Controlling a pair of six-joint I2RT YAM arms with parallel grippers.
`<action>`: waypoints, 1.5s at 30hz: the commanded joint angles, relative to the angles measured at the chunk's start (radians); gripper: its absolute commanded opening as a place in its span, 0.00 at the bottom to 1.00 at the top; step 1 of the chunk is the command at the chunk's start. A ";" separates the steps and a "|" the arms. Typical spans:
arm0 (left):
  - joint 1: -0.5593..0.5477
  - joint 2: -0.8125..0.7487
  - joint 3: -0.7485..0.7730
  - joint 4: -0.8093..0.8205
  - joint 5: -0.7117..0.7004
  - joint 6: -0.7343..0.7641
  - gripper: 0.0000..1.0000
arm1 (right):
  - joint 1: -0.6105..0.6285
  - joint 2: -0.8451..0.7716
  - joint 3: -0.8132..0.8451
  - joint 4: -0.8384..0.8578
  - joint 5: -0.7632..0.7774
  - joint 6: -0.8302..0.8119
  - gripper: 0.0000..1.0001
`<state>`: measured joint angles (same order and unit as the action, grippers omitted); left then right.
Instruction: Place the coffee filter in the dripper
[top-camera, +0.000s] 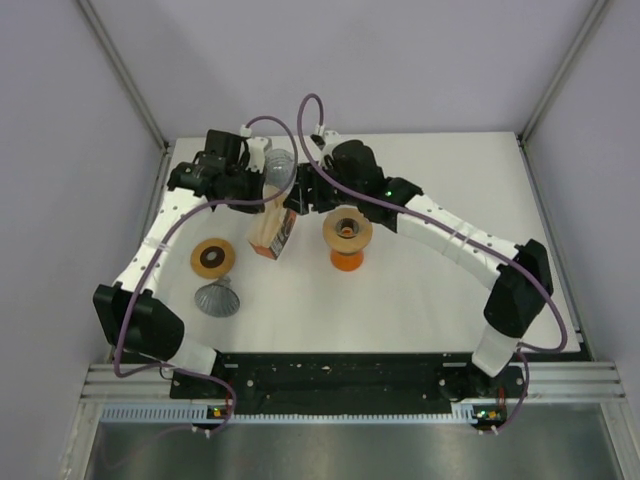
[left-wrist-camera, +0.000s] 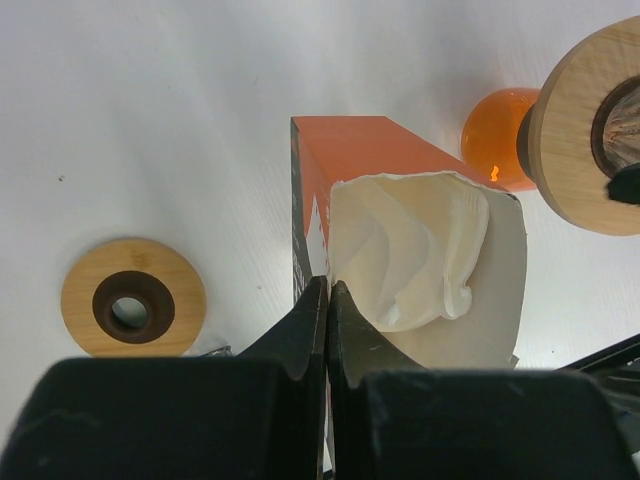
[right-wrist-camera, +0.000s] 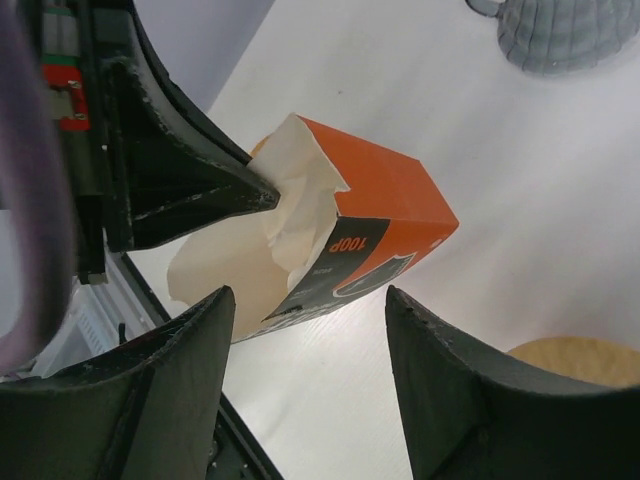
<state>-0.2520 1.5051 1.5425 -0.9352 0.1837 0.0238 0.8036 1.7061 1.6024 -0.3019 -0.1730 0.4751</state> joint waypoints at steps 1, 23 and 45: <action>-0.006 -0.040 -0.001 0.035 -0.003 -0.016 0.00 | 0.028 0.044 0.022 0.078 0.024 0.069 0.60; 0.016 0.116 -0.039 0.096 0.096 -0.001 0.00 | 0.029 0.227 0.069 -0.005 0.067 0.062 0.00; 0.016 0.084 0.110 0.036 0.138 0.068 0.47 | 0.035 0.256 0.143 -0.066 0.096 0.048 0.00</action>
<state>-0.2317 1.6371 1.5719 -0.8841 0.2611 0.0673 0.8227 1.9930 1.7039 -0.3607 -0.0959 0.5419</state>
